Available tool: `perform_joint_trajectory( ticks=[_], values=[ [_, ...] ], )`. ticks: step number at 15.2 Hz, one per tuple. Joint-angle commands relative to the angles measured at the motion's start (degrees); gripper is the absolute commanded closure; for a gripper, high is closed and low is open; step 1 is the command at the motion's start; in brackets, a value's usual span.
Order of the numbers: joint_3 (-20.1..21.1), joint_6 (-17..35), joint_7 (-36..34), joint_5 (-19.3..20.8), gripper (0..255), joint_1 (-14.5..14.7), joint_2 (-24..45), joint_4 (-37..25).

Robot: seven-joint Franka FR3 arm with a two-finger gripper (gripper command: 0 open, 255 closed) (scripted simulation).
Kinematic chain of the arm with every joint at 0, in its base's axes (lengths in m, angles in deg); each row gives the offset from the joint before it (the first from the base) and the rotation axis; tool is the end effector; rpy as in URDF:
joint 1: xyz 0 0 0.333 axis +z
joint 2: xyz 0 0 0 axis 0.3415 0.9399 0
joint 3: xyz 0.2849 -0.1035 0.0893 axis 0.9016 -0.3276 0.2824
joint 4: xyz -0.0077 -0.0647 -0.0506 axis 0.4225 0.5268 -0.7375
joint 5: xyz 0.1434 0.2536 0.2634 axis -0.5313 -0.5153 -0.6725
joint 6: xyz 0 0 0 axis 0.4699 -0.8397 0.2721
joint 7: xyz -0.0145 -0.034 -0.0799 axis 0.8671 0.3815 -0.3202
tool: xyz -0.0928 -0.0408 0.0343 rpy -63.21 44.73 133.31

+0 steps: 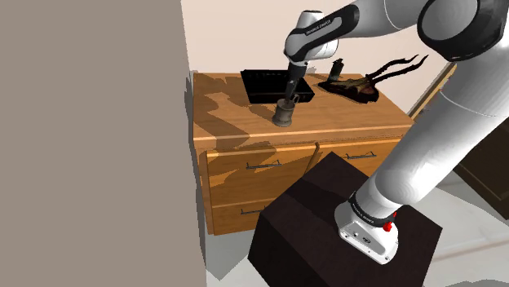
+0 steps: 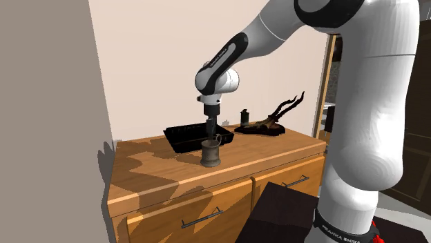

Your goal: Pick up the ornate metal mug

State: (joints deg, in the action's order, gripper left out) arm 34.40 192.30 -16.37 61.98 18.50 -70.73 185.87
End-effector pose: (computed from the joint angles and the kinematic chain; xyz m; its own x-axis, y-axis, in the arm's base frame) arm 0.5129 -0.1585 0.3622 0.9134 0.4071 0.0044 0.4071 -0.9133 -0.0075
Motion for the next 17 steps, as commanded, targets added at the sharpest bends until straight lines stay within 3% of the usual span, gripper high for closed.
perform_joint_trajectory(
  ticks=[1, 7, 8, 17],
  values=[
    [-0.1, 1.4, 0.8, -0.6, 0, -0.2, 1.4, 0.1],
    [0.1, 4.7, 1.5, -1.5, 0, -0.3, 3.6, 1.3],
    [0.1, 4.8, 1.5, -1.5, 255, -0.3, 3.5, 1.4],
    [0.1, 4.7, 1.5, -1.5, 255, -0.3, 3.6, 1.3]
  ],
)
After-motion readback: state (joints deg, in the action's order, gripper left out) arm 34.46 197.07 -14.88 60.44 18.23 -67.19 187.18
